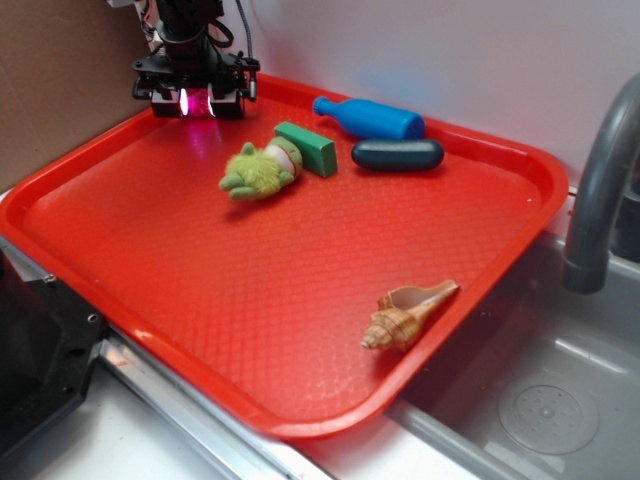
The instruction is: Grab the red paper.
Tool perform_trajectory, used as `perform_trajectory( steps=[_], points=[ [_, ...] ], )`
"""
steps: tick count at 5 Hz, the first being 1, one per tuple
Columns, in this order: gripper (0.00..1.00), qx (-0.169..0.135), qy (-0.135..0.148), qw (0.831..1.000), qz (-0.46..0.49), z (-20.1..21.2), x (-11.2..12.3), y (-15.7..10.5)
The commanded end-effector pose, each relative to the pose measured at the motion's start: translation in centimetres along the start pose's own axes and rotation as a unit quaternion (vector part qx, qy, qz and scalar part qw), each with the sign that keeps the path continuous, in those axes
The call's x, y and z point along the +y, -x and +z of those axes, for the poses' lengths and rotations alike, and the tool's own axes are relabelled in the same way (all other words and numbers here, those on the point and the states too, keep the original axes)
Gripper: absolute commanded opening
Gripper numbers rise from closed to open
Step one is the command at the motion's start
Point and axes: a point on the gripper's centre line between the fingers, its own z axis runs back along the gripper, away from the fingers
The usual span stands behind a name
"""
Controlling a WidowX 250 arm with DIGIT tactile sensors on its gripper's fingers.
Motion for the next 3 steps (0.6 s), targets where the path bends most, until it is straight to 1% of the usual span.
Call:
perform_trajectory(
  steps=[1,2,3],
  points=[
    [0.0,0.0,0.004,1.0,-0.001,0.6,1.3,-0.3],
    [0.0,0.001,0.024,1.0,-0.007,1.7,1.5,0.3],
    [0.0,-0.006,0.082,0.996,-0.043,7.2,2.2,1.7]
  ],
)
